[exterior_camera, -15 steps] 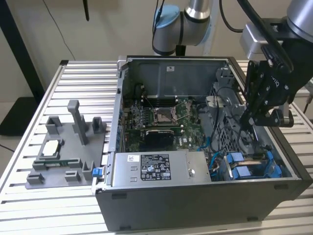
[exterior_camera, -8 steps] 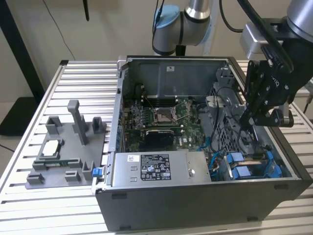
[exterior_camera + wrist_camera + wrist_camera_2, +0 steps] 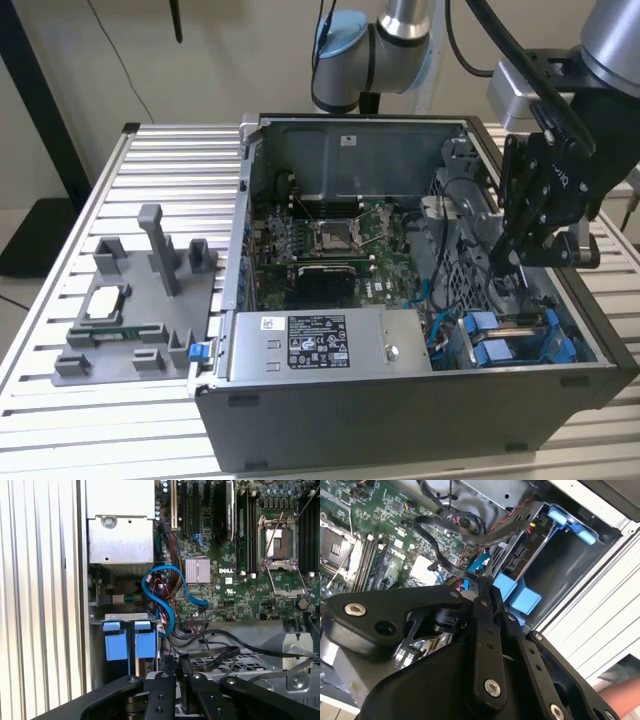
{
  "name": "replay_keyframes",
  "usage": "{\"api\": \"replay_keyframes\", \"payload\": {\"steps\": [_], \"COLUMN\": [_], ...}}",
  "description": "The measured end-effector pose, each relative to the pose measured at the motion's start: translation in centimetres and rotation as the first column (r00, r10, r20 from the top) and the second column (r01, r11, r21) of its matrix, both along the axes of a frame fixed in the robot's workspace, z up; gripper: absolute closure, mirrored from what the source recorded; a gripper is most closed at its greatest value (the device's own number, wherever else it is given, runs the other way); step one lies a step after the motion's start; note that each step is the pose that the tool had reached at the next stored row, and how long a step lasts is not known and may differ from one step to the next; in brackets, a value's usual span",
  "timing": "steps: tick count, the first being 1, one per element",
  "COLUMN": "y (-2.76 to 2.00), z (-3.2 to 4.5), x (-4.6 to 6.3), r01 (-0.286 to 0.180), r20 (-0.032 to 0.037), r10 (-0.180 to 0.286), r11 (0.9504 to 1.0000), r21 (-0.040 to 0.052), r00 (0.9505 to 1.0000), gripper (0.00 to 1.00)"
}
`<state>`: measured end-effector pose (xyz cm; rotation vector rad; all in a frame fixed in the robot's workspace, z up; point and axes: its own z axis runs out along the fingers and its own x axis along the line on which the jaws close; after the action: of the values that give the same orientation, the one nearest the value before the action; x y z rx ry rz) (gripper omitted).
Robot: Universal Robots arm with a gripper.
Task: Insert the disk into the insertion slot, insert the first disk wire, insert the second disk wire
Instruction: 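Insert the second disk wire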
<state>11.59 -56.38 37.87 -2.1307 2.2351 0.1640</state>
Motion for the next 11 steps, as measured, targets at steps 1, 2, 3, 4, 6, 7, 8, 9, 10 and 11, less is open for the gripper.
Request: {"api": "replay_keyframes", "payload": {"steps": [1,2,3,4,6,7,8,9,10,11], "y": [0.0,0.0,0.0,0.0,-0.05,-0.15,-0.28,-0.44,-0.59,-0.73], "z": [-0.1,-0.2,-0.32,-0.43,-0.7,-0.84,-0.97,-1.12,-1.23,-1.36], "x": [0.0,0.0,0.0,0.0,0.0,0.0,0.0,0.0,0.1,0.1], "r01": [0.0,0.0,0.0,0.0,0.0,0.0,0.0,0.0,-0.001,-0.002], "r20": [0.0,0.0,0.0,0.0,0.0,0.0,0.0,0.0,0.0,0.0001], "r10": [0.0,0.0,0.0,0.0,0.0,0.0,0.0,0.0,0.001,0.002], "r11": [1.0,1.0,0.9999,0.9999,0.9998,0.9998,0.9998,0.9998,0.9998,0.9998], "r21": [-0.0043,-0.0083,-0.012,-0.0152,-0.0185,-0.0192,-0.0196,-0.0196,-0.0196,-0.0196], "r00": [1.0,1.0,1.0,1.0,1.0,1.0,1.0,1.0,1.0,1.0], "gripper": [1.0,1.0,1.0,1.0,1.0,1.0,1.0,1.0,1.0,1.0]}}
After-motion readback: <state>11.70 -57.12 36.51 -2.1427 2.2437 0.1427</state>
